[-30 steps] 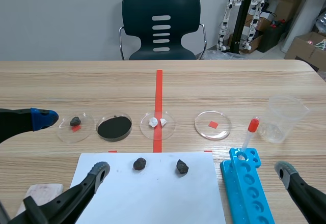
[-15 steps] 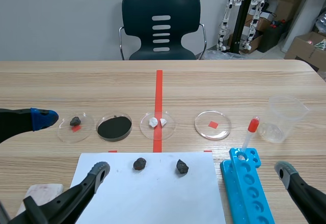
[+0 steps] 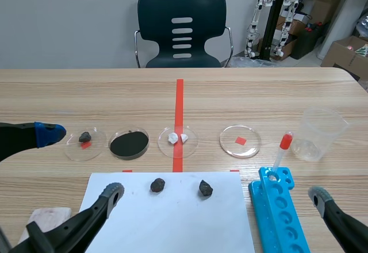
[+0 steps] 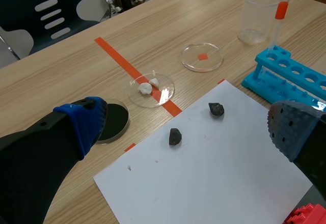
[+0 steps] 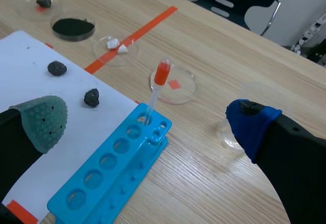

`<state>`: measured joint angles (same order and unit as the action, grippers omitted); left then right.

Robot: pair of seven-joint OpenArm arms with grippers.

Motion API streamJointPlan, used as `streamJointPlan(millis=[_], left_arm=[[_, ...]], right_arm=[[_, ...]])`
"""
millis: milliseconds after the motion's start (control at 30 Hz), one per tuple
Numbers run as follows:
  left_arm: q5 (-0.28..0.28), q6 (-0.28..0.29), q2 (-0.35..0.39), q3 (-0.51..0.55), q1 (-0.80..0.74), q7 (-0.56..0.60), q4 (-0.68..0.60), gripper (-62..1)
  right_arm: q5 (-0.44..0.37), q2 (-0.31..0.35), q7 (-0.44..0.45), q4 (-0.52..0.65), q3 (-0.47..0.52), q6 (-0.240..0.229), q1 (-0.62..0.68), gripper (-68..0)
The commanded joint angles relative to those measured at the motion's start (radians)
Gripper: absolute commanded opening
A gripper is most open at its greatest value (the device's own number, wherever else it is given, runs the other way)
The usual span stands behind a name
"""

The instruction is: Pick up the dropper by the top with the right hand

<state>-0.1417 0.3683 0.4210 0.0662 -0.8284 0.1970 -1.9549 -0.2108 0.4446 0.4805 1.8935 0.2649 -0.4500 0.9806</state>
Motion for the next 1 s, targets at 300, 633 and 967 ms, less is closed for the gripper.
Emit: streamJointPlan(millis=[300,633,967], left_arm=[[-0.01,0.0,-0.002,0.003,-0.005,0.012,-0.01,1.4],[-0.002,0.0,-0.002,0.003,-0.005,0.006,-0.01,1.4],[-0.003,0.0,-0.002,0.003,-0.005,-0.01,-0.01,1.4]], right_arm=[[-0.013,-0.16,-0.067,-0.007,0.001,0.007,-0.1,0.4],[0.003,-0.196,-0.036,-0.095,-0.039,0.02,-0.162,0.4],[0.096,-0.206,0.113,-0.266,-0.058,0.019,-0.235,-1.0]])
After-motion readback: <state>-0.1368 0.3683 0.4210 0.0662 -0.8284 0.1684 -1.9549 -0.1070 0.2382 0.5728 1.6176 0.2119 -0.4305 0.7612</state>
